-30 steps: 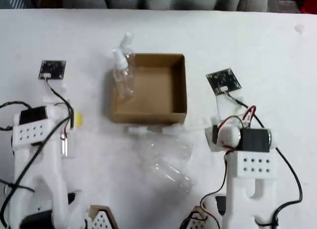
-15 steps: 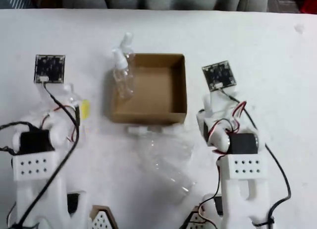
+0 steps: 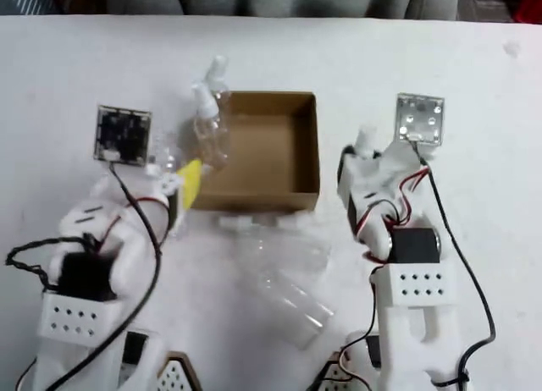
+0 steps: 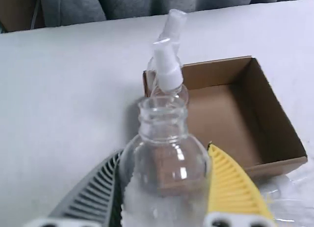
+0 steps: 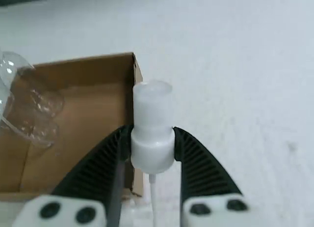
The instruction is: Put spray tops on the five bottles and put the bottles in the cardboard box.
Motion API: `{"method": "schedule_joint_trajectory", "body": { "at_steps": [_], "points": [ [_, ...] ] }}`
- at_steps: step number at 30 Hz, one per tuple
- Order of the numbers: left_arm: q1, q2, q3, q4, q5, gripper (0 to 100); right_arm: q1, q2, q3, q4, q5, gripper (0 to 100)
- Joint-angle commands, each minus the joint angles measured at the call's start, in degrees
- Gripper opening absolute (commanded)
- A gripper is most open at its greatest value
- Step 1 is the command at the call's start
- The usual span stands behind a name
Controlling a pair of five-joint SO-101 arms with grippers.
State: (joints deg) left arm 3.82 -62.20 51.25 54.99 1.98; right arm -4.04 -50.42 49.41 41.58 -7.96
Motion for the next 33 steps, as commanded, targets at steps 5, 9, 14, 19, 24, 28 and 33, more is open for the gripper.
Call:
{"method": "schedule_joint_trajectory", "body": {
  "at_steps": [5,9,14,19,24,28,33],
  "points": [
    [7.87,-11.21,10.55,-9.85,0.62,2,-2.24,-6.11,-4.66,-5.32,-1.93,1.5],
    [8.04,-16.57,14.68,-10.90,0.35,2,-6.11,-16.22,-2.46,-4.53,-1.93,1.5],
    [8.40,-22.81,18.64,-10.90,0.35,2,-12.88,-24.84,-1.93,-8.22,-1.41,1.5],
    [8.48,-31.16,23.38,-10.81,0.35,2,-18.15,-25.19,-2.81,-20.35,-0.97,1.5],
    [9.89,-40.40,26.55,-10.46,0.62,2,-31.16,-21.14,-10.20,-22.46,8.18,1.5],
    [11.12,-43.12,28.31,-10.90,0.35,2,-39.96,-13.23,-20.13,-22.46,11.25,1.5],
    [11.12,-42.77,28.57,-10.90,0.35,2,-41.36,-0.57,-33.85,-20.88,12.04,1.5]
  ]
}}
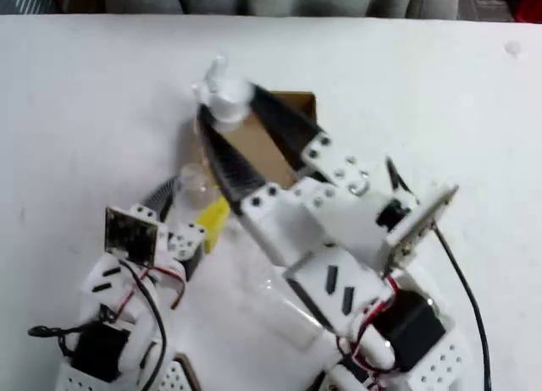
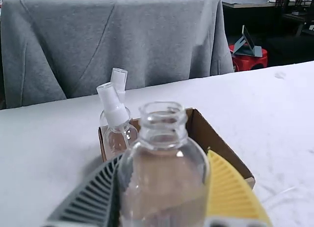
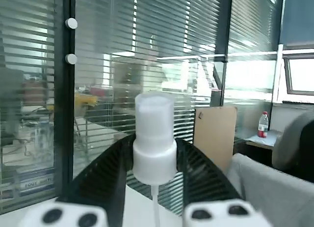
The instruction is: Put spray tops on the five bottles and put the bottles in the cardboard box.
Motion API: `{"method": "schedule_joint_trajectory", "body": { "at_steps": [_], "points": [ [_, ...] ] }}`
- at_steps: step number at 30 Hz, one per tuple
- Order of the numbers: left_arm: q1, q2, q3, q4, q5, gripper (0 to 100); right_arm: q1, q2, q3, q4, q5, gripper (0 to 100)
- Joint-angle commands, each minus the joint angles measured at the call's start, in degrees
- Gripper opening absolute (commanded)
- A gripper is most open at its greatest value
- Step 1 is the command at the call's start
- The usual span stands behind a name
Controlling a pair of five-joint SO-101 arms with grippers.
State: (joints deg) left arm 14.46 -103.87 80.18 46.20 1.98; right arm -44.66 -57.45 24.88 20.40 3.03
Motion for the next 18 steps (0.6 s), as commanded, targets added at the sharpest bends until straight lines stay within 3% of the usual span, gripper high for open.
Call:
{"method": "schedule_joint_trajectory", "body": {
  "at_steps": [1,7,11,18],
  "points": [
    [0.31,-1.10,-0.35,-2.11,0.35,2,-0.75,8.66,-12.40,2.77,1.05,1.5],
    [0.13,-1.10,4.57,-8.79,0.26,2,-0.92,18.15,-27.25,18.15,0.53,1.5],
    [0.13,-1.10,7.38,-12.92,0.26,2,-0.66,19.82,-27.25,20.18,0.53,1.5],
    [0.04,-1.10,7.65,-13.36,0.26,2,-0.66,19.56,-23.47,21.85,0.44,1.5]
  ]
}}
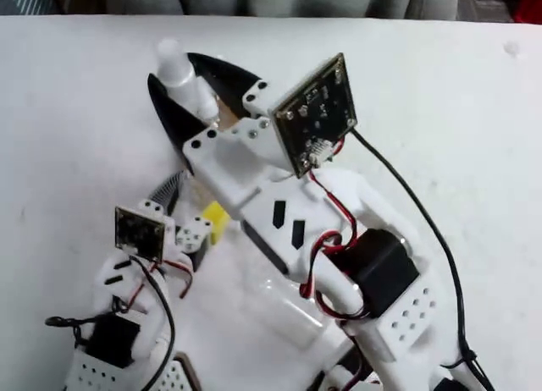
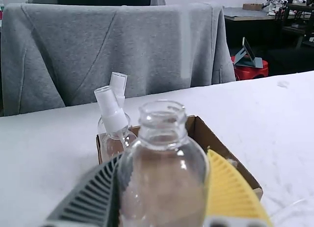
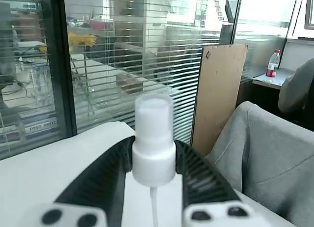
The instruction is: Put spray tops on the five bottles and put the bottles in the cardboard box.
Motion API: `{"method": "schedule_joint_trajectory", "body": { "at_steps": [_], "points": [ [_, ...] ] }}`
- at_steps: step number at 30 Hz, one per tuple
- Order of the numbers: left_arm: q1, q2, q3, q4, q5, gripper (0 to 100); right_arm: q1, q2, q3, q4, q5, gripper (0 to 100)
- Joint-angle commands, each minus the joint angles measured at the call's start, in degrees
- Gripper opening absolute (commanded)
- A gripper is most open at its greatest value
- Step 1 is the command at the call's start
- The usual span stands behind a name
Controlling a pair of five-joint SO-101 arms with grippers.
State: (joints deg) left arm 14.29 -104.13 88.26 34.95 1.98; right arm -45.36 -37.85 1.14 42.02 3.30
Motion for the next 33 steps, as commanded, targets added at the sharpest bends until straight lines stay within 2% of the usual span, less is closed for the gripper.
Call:
{"method": "schedule_joint_trajectory", "body": {
  "at_steps": [1,8,20,26,33],
  "points": [
    [0.22,-0.84,-0.44,-2.11,0.26,2,0.04,-0.04,1.05,-0.13,0.18,1.5],
    [0.22,-0.84,-0.44,-2.02,0.26,2,0.04,0.13,6.07,-8.84,0.26,1.5],
    [0.22,-0.84,-0.44,-2.11,0.26,2,1.63,0.48,6.51,-5.41,0.18,1.5],
    [0.22,-0.84,-0.44,-2.11,0.26,2,1.63,-0.04,11.16,-4.70,0.18,1.5],
    [0.22,-0.84,-0.44,-2.02,0.26,2,1.63,-0.04,13.63,-4.00,-6.24,1.5]
  ]
}}
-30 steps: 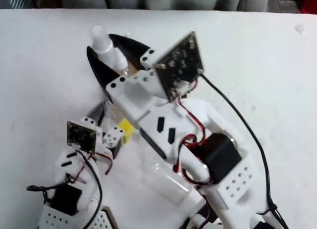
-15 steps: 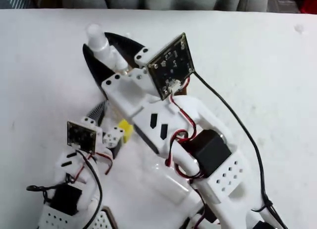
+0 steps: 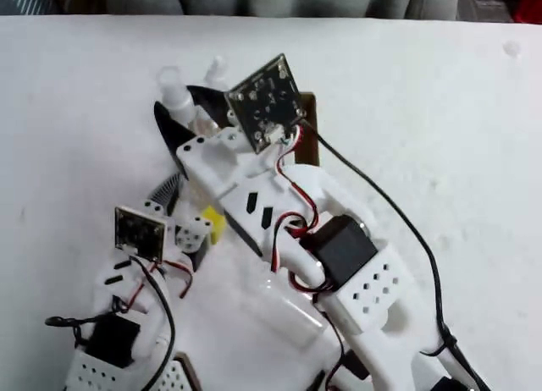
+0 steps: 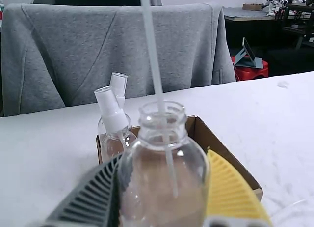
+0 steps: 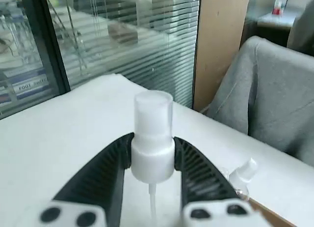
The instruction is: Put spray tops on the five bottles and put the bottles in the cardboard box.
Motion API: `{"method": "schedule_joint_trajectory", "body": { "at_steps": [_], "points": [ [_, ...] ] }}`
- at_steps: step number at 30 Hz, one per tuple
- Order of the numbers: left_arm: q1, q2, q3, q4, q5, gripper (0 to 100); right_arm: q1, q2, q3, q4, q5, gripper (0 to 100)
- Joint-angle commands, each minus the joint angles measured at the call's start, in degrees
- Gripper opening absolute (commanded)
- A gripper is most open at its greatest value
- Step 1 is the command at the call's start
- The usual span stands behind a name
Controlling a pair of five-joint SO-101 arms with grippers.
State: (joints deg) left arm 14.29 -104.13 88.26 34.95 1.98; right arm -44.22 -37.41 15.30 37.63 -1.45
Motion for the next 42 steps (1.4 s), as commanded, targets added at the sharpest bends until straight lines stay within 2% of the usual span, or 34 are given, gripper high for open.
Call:
{"method": "schedule_joint_trajectory", "body": {
  "at_steps": [1,11,28,35,42],
  "points": [
    [0.22,-0.84,-0.44,-1.93,0.26,2,0.48,-0.48,-0.53,0.92,-1.67,1.5],
    [-1.98,-0.84,-0.53,-2.11,0.26,2,0.31,-0.57,-0.97,12.44,-2.02,1.5],
    [-1.98,-0.84,-0.44,-2.11,0.26,2,0.04,-0.48,-0.62,15.69,-2.02,1.9],
    [-1.98,-0.84,-0.44,-2.11,0.26,2,0.04,-0.13,-0.88,17.27,-2.02,12.8],
    [-1.98,-0.84,-0.44,-2.11,0.26,2,0.04,-0.57,-2.90,17.27,-2.02,5.7]
  ]
}}
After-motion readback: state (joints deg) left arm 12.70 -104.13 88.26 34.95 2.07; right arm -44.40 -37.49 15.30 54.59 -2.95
